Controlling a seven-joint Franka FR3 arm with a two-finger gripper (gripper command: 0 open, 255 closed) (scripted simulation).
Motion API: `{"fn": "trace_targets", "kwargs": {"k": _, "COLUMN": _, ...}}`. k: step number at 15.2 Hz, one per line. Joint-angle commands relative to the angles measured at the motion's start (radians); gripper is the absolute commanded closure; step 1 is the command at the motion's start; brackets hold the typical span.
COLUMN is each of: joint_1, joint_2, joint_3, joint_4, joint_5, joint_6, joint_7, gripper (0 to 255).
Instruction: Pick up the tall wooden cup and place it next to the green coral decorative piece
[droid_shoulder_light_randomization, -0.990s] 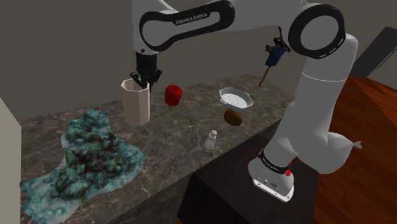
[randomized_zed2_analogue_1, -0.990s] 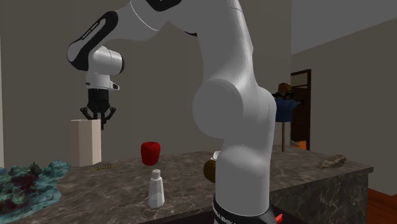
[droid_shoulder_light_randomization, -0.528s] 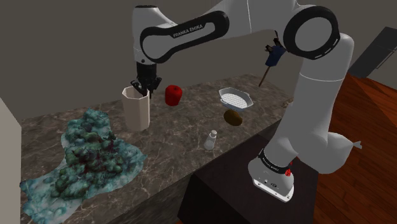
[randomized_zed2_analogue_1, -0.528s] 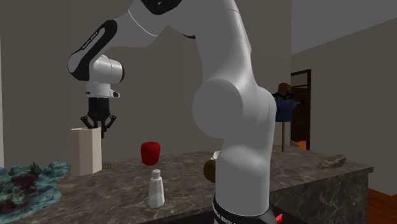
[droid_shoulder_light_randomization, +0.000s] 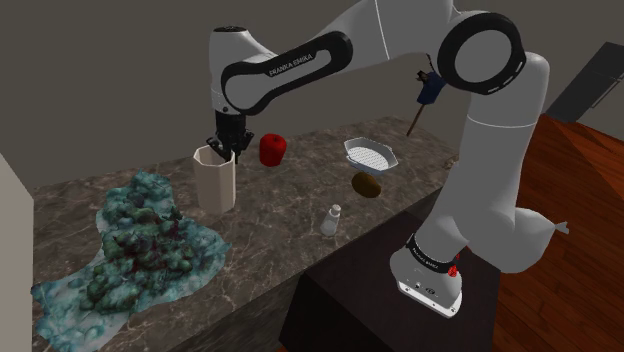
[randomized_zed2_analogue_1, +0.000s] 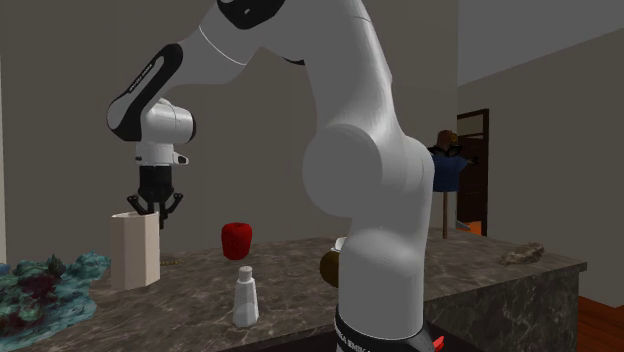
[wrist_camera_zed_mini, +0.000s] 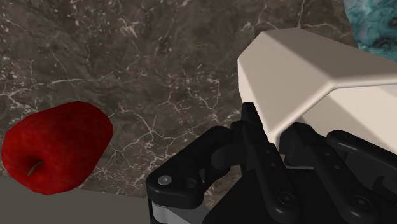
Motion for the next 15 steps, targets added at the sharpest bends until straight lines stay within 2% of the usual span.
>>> {"fn": "trace_targets", "kwargs": {"k": 1, "joint_1": 0.000, "joint_2": 0.001, "joint_3": 0.000, "joint_4": 0.000, "joint_5": 0.000, "joint_6": 0.002, "joint_7": 0.000, "gripper": 255}}
{"fn": "trace_targets", "kwargs": {"k": 5, "joint_1": 0.000, "joint_2": 0.001, "joint_3": 0.000, "joint_4": 0.000, "joint_5": 0.000, "joint_6": 0.002, "joint_7": 0.000, "gripper": 255}}
{"fn": "trace_targets", "kwargs": {"k": 6, "joint_1": 0.000, "joint_2": 0.001, "joint_3": 0.000, "joint_4": 0.001, "joint_5": 0.000, "joint_6": 0.002, "joint_7": 0.000, "gripper": 0}}
{"fn": "trace_targets", "kwargs": {"k": 11, "joint_1": 0.000, "joint_2": 0.001, "joint_3": 0.000, "joint_4": 0.000, "joint_5": 0.000, "joint_6": 0.002, "joint_7": 0.000, "gripper": 0}}
{"fn": "trace_targets", "kwargs": {"k": 15, "joint_1": -0.001, "joint_2": -0.050, "joint_3": 0.002, "joint_4": 0.061, "joint_5": 0.006, "joint_6": -0.109, "joint_7": -0.003, "gripper": 0}}
